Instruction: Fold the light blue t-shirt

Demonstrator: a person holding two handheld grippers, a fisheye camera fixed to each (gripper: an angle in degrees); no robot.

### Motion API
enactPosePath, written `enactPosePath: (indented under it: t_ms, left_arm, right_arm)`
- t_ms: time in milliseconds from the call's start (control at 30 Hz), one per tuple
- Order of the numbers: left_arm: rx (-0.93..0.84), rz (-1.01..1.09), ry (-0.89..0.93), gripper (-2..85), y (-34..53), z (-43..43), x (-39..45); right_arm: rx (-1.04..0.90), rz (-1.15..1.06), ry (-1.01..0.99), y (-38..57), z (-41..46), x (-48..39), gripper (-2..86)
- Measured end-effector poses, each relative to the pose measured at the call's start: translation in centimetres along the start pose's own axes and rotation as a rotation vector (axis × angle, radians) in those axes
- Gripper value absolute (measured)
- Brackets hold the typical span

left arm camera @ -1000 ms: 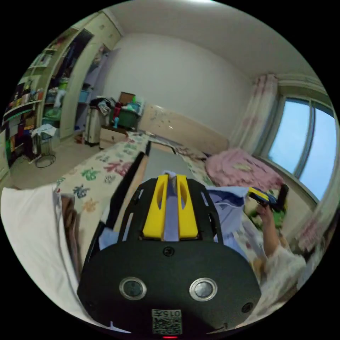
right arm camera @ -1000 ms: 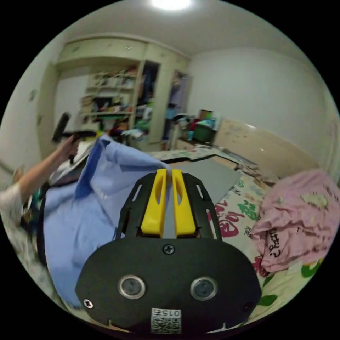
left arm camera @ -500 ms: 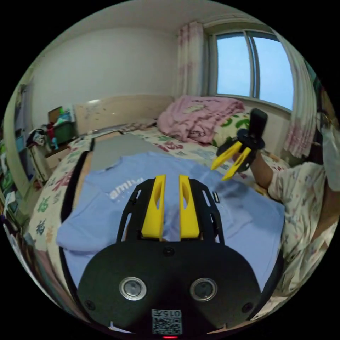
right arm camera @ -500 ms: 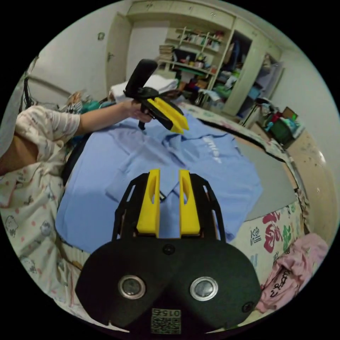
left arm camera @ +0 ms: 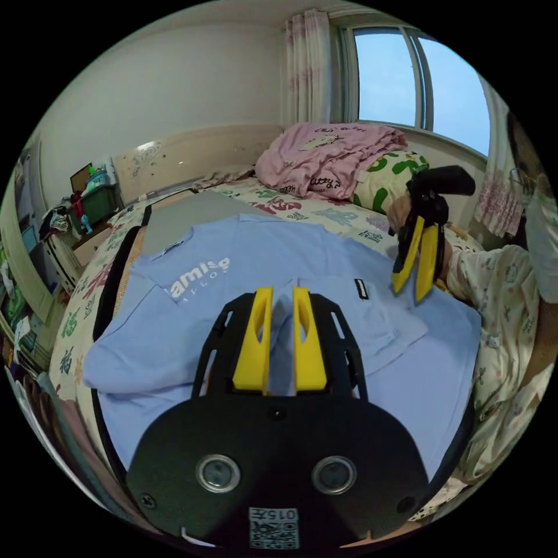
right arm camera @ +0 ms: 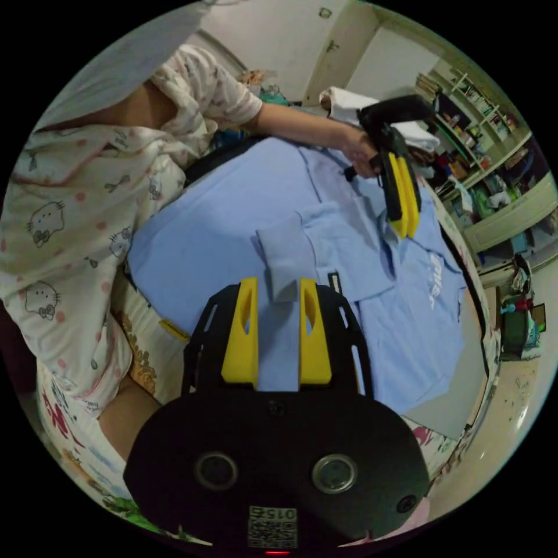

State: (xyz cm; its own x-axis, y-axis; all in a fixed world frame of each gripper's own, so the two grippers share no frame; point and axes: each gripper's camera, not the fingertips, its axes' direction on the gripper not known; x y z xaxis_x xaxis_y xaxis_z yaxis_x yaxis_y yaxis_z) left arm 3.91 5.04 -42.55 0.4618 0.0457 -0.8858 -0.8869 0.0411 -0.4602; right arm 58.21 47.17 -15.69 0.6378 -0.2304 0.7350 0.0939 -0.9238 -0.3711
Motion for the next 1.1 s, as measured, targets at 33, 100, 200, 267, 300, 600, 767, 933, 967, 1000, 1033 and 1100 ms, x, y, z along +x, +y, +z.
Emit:
enactPosePath:
  t_ms: [33, 100, 200, 267, 300, 600, 767, 933, 967, 1000, 1033, 1100]
  left_arm:
    - [0.010, 0.010, 0.015, 5.8, 0.1, -0.1, 0.0]
    - [0.081, 0.104, 0.084, 6.2, 0.6, -0.9, 0.7]
    - [0.186, 0.263, 0.239, 7.2, 1.1, -2.2, 2.9]
    - [0.180, 0.334, 0.347, 8.7, 0.9, -2.4, 4.2]
    - [0.159, 0.374, 0.402, 9.9, 0.7, -2.3, 5.1]
    - [0.078, 0.454, 0.191, 15.8, 1.2, 0.1, 9.9]
    - [0.126, 0.335, 0.024, 6.5, 1.3, 1.2, 10.4]
    - [0.234, 0.106, -0.113, 2.8, 1.1, -0.4, 8.0]
    - [0.292, 0.008, -0.211, 2.5, 1.0, -2.0, 6.7]
    - [0.347, -0.106, -0.313, 2.3, 1.0, -4.1, 5.1]
    - [0.371, -0.158, -0.355, 2.2, 1.0, -5.4, 4.2]
    - [0.442, -0.354, -0.567, 2.0, 1.5, -11.4, 0.2]
  right_arm:
    - [-0.045, 0.007, -0.006, 0.3, 0.6, -0.2, 10.2]
    - [-0.018, 0.021, -0.014, 1.2, 0.1, -0.4, 8.7]
    - [-0.020, 0.050, 0.004, 2.3, -0.5, -0.9, 4.2]
    - [0.023, 0.080, 0.039, 2.9, -1.8, -1.5, 2.1]
    - [0.038, 0.090, 0.051, 3.1, -2.2, -1.6, 1.7]
    - [0.400, 0.548, 0.136, 8.2, -8.3, 2.1, 0.1]
    - [0.487, 0.585, 0.140, 9.1, -9.3, 0.5, 1.2]
    - [0.546, 0.576, 0.260, 9.7, -10.6, -2.4, 4.2]
    - [0.551, 0.574, 0.248, 10.0, -10.7, -2.5, 4.9]
    - [0.549, 0.573, 0.242, 10.1, -10.7, -2.6, 5.0]
    - [0.537, 0.583, 0.240, 10.2, -10.5, -2.5, 5.4]
    - [0.518, 0.589, 0.245, 9.8, -9.9, -2.6, 6.0]
